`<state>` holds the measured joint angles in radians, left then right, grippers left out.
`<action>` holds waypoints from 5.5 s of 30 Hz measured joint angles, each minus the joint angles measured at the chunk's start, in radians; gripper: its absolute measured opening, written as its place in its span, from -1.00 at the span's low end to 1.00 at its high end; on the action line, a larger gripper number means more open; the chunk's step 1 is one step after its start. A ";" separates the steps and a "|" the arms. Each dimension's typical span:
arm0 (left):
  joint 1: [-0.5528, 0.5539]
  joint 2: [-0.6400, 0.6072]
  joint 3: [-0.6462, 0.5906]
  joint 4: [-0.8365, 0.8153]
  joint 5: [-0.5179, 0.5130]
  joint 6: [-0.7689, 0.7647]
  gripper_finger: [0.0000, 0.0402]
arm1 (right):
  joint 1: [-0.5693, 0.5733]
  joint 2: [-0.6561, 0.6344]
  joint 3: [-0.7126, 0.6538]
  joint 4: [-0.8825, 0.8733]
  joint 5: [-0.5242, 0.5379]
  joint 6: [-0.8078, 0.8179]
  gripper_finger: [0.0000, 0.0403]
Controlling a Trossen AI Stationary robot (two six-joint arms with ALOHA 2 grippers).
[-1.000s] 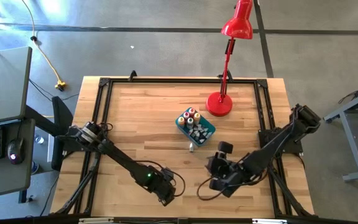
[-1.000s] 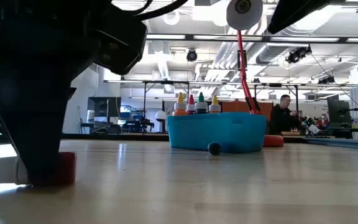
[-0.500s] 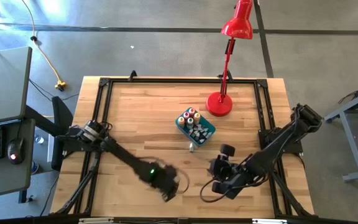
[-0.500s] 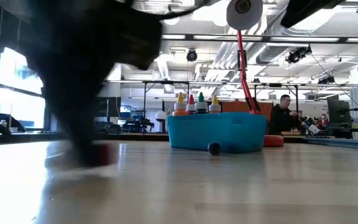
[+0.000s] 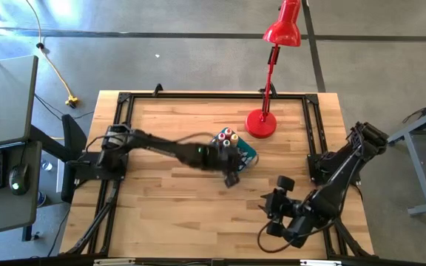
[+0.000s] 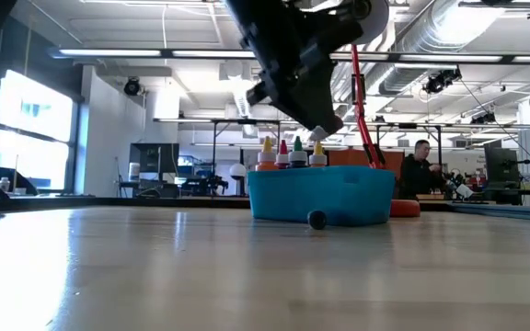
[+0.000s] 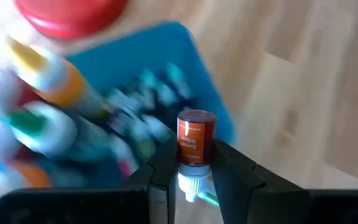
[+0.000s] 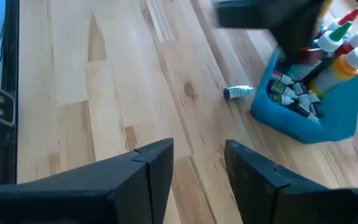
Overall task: Pick & Place food coloring
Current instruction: Put the small food coloring bottle into the blue container, then return to home position
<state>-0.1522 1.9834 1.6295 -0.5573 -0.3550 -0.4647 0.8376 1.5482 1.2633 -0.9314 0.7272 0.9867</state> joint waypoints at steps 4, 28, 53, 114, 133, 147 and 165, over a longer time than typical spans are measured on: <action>0.091 0.004 0.000 0.059 0.068 0.070 -0.64 | 0.017 0.000 0.000 -0.009 0.029 -0.011 -0.32; 0.170 0.078 0.377 -0.408 0.239 0.117 -0.31 | -0.022 0.032 -0.003 0.017 0.214 -0.071 -0.32; -0.033 -0.146 0.633 -0.886 -0.105 0.050 -0.46 | -0.473 0.437 -0.003 0.467 -0.246 0.050 -0.32; -0.032 -0.146 0.633 -0.892 -0.109 0.101 -0.46 | -0.515 0.473 0.095 0.224 -0.259 -0.043 -0.61; -0.032 -0.146 0.633 -0.892 -0.071 0.094 -0.46 | -0.629 0.413 0.170 -0.239 -0.095 -0.050 -0.41; -0.083 -0.246 0.612 -1.011 -0.083 0.009 -0.46 | -0.511 0.274 0.452 -0.626 0.143 -0.107 -0.36; -0.350 -1.119 -0.711 -0.222 -0.205 0.245 -0.46 | 0.055 -0.696 -0.766 0.417 0.383 -0.263 -0.35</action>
<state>-0.5020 0.8644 0.9189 -0.7794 -0.5600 -0.2200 0.8928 0.8526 0.4974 -0.5141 1.1103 0.7233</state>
